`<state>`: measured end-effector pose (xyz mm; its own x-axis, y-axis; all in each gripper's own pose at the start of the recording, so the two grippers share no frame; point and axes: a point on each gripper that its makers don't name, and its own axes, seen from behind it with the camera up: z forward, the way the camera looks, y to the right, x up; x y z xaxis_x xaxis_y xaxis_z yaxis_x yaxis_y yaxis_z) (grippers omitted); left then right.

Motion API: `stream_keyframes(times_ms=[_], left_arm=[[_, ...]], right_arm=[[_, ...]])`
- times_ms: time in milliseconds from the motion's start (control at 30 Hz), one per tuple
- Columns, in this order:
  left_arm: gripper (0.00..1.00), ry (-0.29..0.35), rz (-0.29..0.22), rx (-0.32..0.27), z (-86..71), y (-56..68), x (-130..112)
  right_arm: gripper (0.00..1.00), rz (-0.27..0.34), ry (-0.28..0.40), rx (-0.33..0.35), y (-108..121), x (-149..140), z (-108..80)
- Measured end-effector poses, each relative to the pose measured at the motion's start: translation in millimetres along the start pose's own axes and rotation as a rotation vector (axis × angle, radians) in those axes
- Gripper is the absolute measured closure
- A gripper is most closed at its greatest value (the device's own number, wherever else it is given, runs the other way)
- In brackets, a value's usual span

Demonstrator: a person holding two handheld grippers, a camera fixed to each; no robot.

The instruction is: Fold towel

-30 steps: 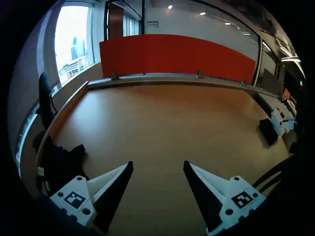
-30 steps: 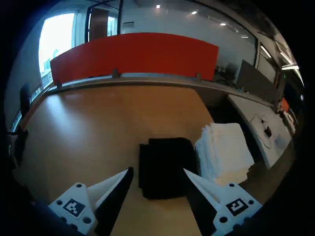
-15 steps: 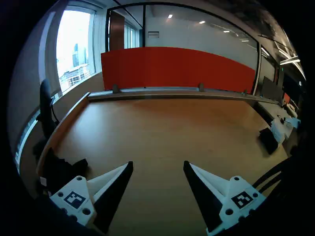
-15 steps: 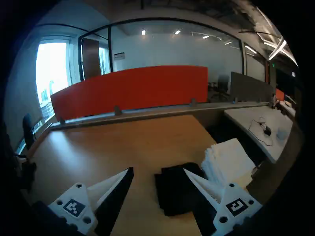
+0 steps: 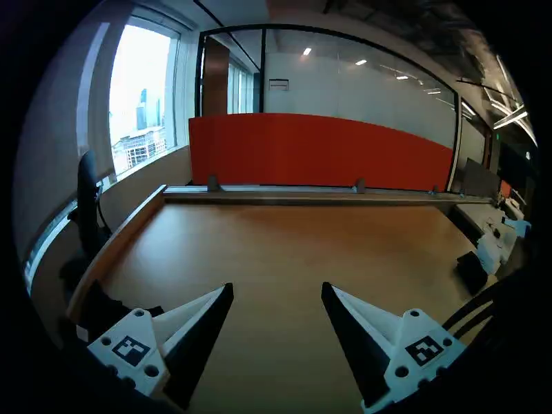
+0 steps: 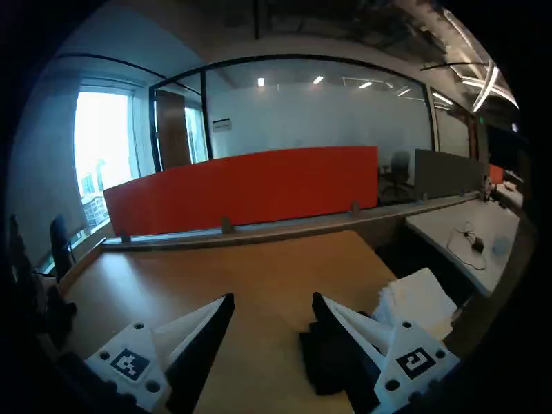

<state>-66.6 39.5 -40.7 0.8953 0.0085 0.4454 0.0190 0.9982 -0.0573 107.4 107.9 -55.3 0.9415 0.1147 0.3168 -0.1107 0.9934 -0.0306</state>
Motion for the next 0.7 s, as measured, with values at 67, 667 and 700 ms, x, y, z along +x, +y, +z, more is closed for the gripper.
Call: stream_keyframes(times_ms=[67, 667, 700], left_arm=[[0.05, 0.021, -0.003, 0.006, -0.3, -3.2, 7.6], [0.05, 0.195, -0.035, 0.042, -6.0, -23.2, 72.1], [0.05, 0.207, -0.034, 0.046, -6.7, -24.7, 76.7]], right_arm=[[0.12, -0.006, 0.016, 0.009, -7.7, 8.1, 0.1], [0.07, -0.065, 0.124, 0.081, -80.5, 52.9, 3.1], [0.07, -0.066, 0.131, 0.081, -84.2, 54.9, 3.4]])
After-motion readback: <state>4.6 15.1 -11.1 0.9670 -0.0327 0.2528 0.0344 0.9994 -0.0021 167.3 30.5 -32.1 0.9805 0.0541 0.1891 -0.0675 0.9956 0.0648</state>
